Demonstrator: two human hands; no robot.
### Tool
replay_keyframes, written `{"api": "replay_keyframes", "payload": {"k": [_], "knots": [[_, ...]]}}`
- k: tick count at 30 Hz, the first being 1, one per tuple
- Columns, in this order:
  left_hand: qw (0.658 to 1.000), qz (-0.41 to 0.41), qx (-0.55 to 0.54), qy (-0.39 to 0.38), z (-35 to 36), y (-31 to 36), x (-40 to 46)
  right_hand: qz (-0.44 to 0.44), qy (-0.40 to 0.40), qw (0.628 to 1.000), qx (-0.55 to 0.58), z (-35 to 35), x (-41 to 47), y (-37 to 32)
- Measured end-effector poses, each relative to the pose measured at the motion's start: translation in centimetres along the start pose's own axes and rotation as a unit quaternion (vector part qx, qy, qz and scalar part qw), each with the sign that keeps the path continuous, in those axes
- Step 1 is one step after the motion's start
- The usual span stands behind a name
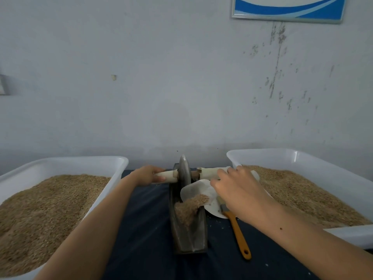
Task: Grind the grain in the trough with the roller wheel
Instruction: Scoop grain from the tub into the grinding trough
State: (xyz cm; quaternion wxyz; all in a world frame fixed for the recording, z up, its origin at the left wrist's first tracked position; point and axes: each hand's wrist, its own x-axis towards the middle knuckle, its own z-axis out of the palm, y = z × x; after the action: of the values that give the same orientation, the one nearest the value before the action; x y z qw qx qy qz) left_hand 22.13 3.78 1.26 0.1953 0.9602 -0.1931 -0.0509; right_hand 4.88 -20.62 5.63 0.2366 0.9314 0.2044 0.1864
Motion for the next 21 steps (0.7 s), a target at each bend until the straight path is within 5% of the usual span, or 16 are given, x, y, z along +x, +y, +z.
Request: {"api": "replay_keyframes", "payload": {"k": [11,17,21], "knots": [[1.0,0.002,-0.025,-0.004,0.2,-0.3,0.1,-0.015,0.163,0.982,-0.098,1.1,-0.2,-0.3],[0.999,0.003,-0.036,0.002,0.3,-0.3,-0.1,0.045,0.019,0.998,0.04,1.2,0.0,-0.3],[0.999,0.006,-0.04,0.002,0.5,-0.4,-0.3,0.129,-0.019,0.957,0.26,1.0,0.1,0.9]]}}
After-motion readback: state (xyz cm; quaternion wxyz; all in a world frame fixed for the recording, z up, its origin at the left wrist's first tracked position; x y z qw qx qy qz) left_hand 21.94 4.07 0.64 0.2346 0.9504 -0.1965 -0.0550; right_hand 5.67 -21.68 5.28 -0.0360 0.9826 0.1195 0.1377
